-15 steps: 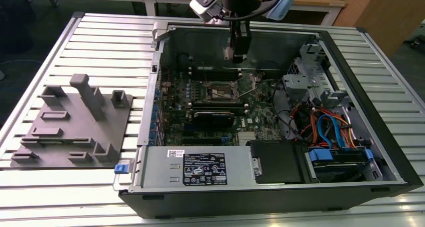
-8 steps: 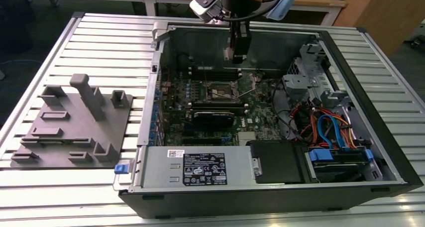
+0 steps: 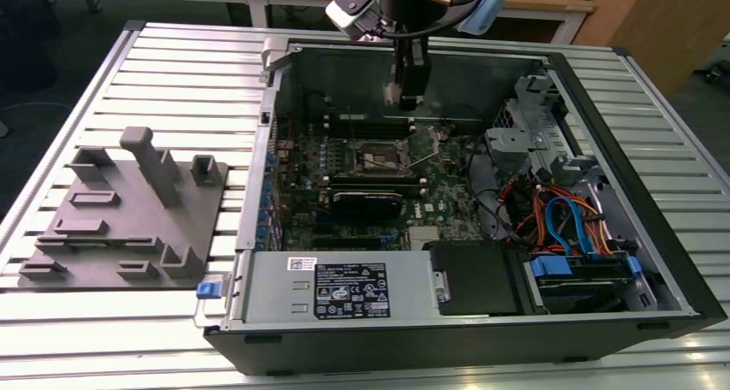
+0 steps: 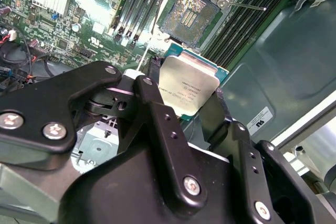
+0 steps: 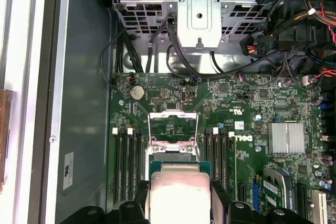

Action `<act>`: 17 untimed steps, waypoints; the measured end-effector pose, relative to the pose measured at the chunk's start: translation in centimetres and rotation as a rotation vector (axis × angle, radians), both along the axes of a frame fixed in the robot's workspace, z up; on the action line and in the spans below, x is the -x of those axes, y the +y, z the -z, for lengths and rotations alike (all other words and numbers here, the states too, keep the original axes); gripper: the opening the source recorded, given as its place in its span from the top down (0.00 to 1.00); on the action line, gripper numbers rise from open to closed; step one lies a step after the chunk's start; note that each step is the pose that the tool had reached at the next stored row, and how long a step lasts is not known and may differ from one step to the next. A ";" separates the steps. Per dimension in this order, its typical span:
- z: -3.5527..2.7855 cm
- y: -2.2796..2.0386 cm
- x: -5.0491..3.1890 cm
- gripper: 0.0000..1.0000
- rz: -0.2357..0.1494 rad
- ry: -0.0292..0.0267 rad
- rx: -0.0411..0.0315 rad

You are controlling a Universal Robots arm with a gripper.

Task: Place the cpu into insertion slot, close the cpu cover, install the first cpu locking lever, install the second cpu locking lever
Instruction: 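Place the cpu into insertion slot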

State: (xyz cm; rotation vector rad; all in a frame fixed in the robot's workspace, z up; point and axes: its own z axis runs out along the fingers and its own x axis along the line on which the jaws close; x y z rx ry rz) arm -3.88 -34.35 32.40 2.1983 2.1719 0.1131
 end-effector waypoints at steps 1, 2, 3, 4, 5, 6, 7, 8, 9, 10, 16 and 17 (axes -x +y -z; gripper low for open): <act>0.12 0.00 0.00 0.46 0.000 0.0000 0.0001; 0.27 0.00 0.00 0.46 0.000 0.0001 0.0001; 0.47 0.00 0.01 0.46 0.000 0.0001 0.0001; 0.65 0.00 0.01 0.46 0.000 0.0001 0.0000; 0.83 0.00 0.01 0.46 0.000 0.0001 0.0000; 1.01 0.00 0.02 0.46 0.000 0.0001 0.0000; 1.17 0.00 0.02 0.46 0.000 0.0001 0.0000; 1.27 0.00 0.02 0.46 0.000 0.0001 0.0001; 1.32 0.00 0.02 0.46 0.000 0.0002 0.0001; 1.34 0.00 0.02 0.46 0.000 0.0002 0.0003; 1.66 0.00 0.02 0.46 0.000 0.0002 -0.0082; 1.67 0.00 0.02 0.46 0.000 0.0001 -0.0082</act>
